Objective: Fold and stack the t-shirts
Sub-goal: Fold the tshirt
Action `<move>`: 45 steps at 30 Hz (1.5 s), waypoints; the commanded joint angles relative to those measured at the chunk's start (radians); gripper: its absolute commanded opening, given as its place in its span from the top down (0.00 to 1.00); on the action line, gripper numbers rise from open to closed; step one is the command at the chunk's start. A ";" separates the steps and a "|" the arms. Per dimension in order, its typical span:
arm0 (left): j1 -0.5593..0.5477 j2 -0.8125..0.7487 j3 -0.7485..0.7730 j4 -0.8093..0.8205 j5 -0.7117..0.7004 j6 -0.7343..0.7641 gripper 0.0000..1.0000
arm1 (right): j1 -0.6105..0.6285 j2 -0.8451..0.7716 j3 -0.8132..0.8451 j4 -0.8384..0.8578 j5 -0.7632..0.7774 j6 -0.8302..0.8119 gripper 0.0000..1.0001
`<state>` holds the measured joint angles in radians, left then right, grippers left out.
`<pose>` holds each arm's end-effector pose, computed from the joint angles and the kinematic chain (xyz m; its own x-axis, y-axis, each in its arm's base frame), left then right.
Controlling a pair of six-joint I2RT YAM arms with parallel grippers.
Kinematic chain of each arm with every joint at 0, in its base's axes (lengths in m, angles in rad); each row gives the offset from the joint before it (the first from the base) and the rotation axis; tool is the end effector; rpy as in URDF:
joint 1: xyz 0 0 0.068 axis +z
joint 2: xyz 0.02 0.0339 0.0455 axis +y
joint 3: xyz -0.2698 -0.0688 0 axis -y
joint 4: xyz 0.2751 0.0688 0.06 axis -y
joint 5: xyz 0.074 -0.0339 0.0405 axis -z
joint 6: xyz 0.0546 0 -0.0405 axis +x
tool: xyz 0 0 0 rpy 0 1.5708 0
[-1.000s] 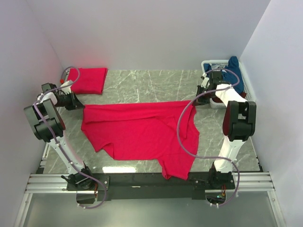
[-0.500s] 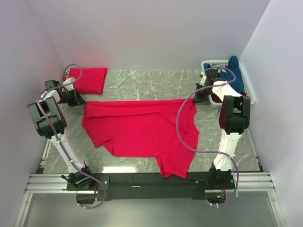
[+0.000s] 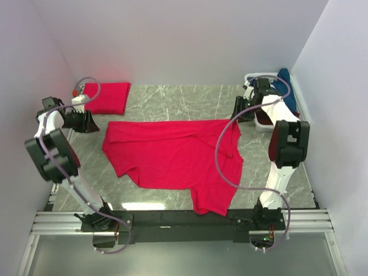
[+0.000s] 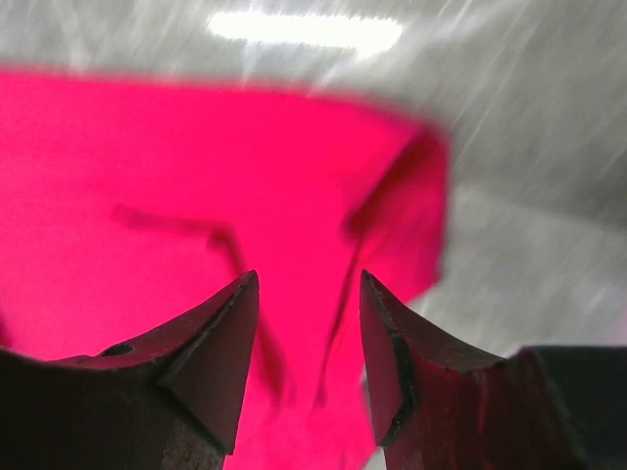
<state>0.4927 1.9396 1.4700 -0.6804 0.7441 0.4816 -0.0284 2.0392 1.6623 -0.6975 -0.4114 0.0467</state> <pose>0.4020 0.1738 0.1900 -0.7610 -0.0218 -0.6484 0.2801 0.8904 -0.3587 0.4792 0.0082 0.1997 -0.8857 0.0680 -0.4593 -0.1231 0.9194 0.3735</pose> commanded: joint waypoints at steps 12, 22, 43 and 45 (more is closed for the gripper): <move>-0.339 -0.665 -0.738 -0.068 -0.390 0.508 0.51 | 0.103 -0.266 -0.363 -0.181 -0.009 -0.183 0.52; -0.482 -0.631 -0.821 0.079 -0.503 0.423 0.58 | 0.116 -0.254 -0.397 -0.162 0.043 -0.202 0.52; -0.460 -0.852 -0.852 -0.387 -0.802 0.765 0.61 | 0.114 -0.243 -0.383 -0.186 0.158 -0.271 0.52; -0.422 -0.844 -0.834 -0.367 -0.819 0.795 0.57 | 0.117 -0.255 -0.386 -0.189 0.158 -0.278 0.52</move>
<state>0.0322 1.1023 0.6296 -1.0367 0.0021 1.2098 0.0811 1.8278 1.2671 -0.8703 -0.2699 -0.2043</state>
